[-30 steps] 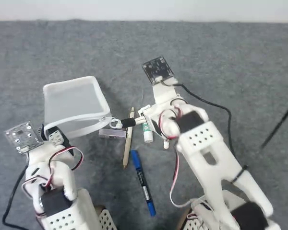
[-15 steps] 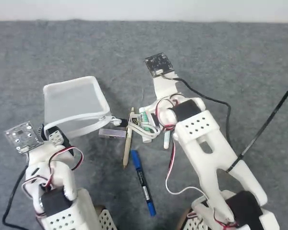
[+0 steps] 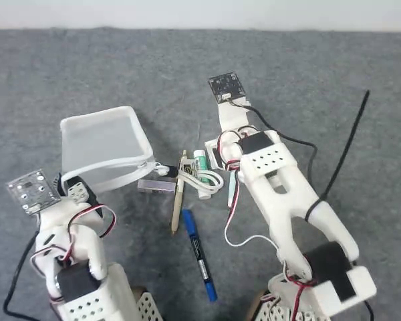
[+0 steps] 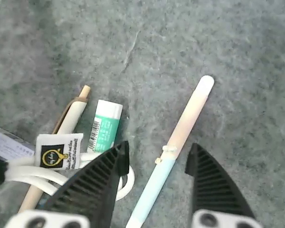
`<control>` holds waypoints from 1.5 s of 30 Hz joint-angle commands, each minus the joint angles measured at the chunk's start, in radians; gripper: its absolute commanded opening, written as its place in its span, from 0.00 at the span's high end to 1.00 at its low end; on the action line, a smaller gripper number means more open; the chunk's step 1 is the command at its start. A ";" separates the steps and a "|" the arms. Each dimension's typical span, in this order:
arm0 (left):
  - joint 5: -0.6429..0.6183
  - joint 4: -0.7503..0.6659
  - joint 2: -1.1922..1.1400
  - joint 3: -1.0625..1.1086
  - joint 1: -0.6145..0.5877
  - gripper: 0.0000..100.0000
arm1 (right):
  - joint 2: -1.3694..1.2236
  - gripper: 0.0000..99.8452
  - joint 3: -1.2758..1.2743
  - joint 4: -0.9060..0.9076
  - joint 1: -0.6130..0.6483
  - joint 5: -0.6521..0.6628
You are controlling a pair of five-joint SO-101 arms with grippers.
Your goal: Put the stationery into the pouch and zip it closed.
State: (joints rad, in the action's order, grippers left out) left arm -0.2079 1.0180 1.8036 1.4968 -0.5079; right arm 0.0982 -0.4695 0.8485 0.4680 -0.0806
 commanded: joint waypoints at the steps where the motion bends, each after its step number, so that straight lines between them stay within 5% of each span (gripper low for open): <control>1: -0.017 0.005 0.015 -0.073 0.000 0.99 | -0.015 0.81 0.104 -0.002 -0.036 -0.005; 29: -0.015 0.005 0.015 -0.073 0.000 0.99 | -0.624 0.81 0.697 0.328 -0.097 -0.006; 37: 0.002 0.005 0.015 -0.071 0.000 0.99 | -0.641 0.99 0.697 0.294 -0.090 -0.006; 45: 0.002 0.005 0.015 -0.068 0.000 0.99 | -0.624 0.99 0.697 0.334 -0.079 -0.012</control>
State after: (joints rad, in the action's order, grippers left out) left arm -0.2079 1.0180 1.8036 1.4968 -0.5079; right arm -0.5616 0.1718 1.1615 0.3790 -0.0806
